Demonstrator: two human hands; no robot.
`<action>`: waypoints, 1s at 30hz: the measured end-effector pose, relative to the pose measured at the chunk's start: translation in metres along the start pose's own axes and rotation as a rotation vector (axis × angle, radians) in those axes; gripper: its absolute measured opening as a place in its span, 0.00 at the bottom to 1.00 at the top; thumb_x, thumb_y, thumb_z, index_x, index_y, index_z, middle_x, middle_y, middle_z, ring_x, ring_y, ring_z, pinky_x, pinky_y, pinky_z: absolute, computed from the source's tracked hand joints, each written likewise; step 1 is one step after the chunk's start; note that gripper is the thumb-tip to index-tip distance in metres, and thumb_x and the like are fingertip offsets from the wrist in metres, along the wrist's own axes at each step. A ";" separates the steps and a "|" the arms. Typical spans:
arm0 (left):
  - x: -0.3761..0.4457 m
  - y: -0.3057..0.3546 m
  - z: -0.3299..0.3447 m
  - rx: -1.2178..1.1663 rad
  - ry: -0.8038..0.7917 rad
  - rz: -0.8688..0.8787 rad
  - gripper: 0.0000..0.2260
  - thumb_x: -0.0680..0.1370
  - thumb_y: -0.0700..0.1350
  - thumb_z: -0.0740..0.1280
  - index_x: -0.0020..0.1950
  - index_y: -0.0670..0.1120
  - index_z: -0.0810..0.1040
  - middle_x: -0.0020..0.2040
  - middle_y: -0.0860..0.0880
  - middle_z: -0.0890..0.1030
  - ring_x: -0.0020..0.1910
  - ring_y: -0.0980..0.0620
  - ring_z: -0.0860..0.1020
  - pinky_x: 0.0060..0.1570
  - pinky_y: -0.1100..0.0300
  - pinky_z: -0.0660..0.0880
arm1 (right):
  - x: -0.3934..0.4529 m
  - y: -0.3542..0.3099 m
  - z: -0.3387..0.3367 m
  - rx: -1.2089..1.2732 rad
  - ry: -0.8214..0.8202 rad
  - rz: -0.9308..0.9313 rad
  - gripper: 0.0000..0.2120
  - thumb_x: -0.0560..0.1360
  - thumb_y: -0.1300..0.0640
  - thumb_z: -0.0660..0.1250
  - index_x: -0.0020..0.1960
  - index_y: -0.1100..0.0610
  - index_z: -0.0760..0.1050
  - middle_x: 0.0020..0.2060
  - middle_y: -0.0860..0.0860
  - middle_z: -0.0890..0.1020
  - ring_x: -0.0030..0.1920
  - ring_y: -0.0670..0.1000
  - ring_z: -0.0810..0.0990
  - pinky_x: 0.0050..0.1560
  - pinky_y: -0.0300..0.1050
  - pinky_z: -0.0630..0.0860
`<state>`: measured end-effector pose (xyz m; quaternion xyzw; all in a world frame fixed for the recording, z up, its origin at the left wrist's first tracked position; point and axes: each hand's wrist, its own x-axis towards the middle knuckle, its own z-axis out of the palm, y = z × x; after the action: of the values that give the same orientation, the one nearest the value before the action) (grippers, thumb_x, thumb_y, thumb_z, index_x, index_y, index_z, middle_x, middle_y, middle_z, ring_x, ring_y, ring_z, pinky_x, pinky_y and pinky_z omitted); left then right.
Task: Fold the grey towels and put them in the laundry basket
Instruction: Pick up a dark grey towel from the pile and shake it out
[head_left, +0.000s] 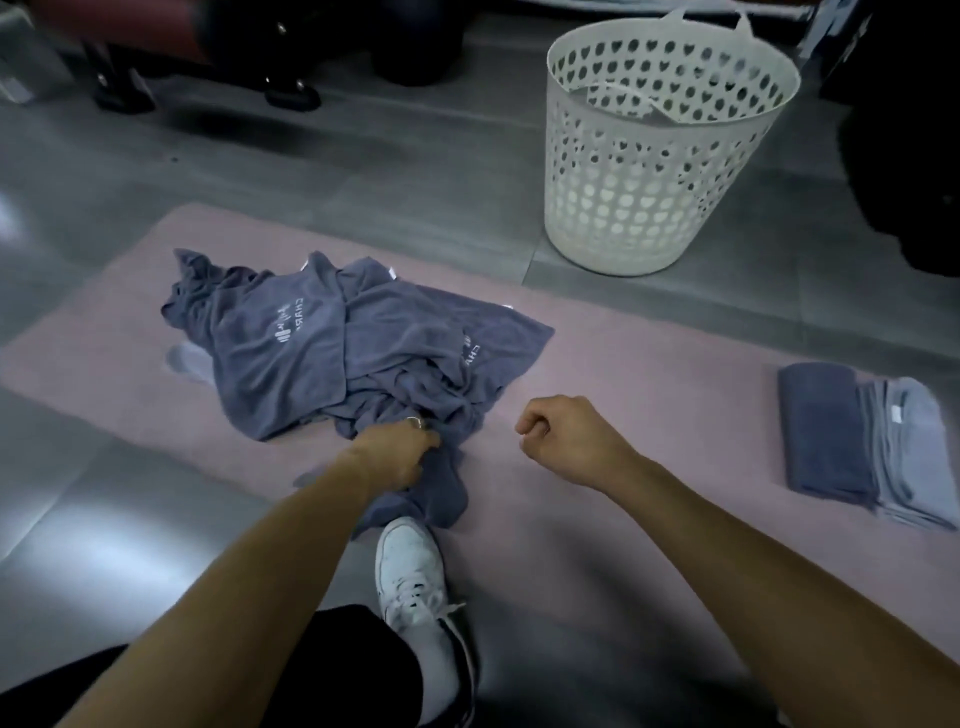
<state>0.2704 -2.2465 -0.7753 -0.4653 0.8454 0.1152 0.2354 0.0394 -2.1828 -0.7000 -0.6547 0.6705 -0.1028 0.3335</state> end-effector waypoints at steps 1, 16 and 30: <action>0.008 0.007 0.012 0.043 -0.006 0.024 0.22 0.79 0.46 0.63 0.72 0.52 0.67 0.72 0.47 0.67 0.67 0.45 0.69 0.66 0.52 0.65 | -0.001 0.004 0.005 0.008 -0.002 0.013 0.07 0.72 0.60 0.64 0.45 0.52 0.80 0.49 0.48 0.82 0.49 0.49 0.79 0.53 0.44 0.78; 0.010 0.034 -0.014 -0.100 0.250 0.036 0.17 0.80 0.45 0.59 0.69 0.47 0.69 0.64 0.45 0.74 0.57 0.42 0.76 0.44 0.56 0.69 | -0.043 0.056 -0.015 0.157 0.085 0.121 0.04 0.73 0.60 0.68 0.45 0.53 0.81 0.41 0.47 0.83 0.40 0.45 0.80 0.36 0.26 0.71; -0.092 0.067 -0.149 -0.523 0.712 0.190 0.09 0.73 0.39 0.67 0.36 0.48 0.71 0.32 0.54 0.74 0.31 0.56 0.72 0.32 0.60 0.67 | -0.068 -0.007 -0.074 0.370 0.005 -0.269 0.29 0.70 0.48 0.75 0.68 0.39 0.70 0.58 0.37 0.77 0.54 0.40 0.78 0.52 0.33 0.75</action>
<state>0.2128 -2.2050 -0.6016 -0.4402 0.8552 0.1787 -0.2070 -0.0034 -2.1415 -0.6188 -0.6655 0.5477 -0.2692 0.4296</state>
